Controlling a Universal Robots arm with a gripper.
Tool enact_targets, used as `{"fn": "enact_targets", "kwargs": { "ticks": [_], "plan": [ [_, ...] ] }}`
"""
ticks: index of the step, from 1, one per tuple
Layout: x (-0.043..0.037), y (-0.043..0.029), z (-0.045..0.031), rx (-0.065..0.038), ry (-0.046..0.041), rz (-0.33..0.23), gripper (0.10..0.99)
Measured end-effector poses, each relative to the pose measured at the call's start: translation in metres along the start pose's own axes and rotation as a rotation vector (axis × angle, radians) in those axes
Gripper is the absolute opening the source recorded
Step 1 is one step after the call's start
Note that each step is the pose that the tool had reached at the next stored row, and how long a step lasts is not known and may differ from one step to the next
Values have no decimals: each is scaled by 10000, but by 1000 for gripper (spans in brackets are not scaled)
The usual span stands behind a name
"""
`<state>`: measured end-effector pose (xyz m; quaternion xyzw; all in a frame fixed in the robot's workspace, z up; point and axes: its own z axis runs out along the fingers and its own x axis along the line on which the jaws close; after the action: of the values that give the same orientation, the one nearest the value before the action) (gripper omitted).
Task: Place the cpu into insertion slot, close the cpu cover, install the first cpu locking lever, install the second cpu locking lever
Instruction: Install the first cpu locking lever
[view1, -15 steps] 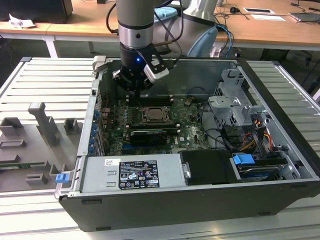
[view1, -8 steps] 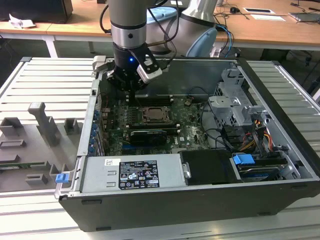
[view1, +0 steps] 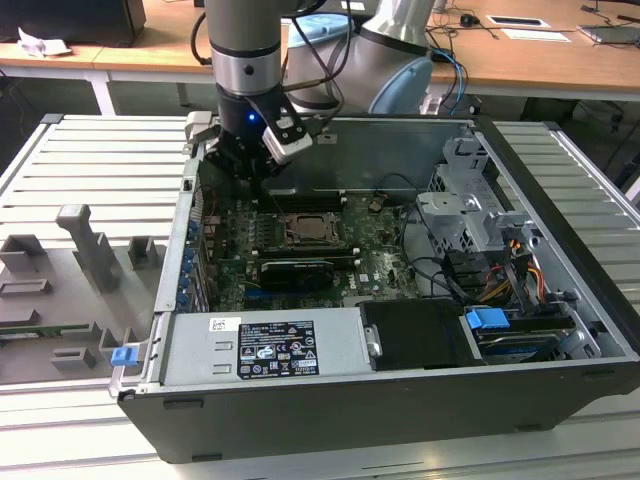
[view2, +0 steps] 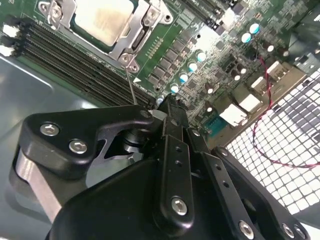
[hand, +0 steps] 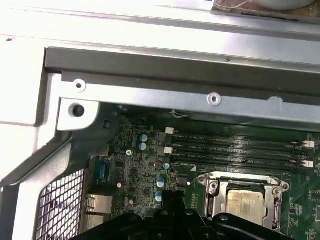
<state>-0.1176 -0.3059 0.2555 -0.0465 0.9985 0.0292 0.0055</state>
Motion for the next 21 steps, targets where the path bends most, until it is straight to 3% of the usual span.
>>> {"fn": "enact_targets", "kwargs": {
  "ticks": [9,21],
  "plan": [
    [-29,117,13,0,-1,11,106],
    [-98,114,15,0,-1,11,106]
  ]
}}
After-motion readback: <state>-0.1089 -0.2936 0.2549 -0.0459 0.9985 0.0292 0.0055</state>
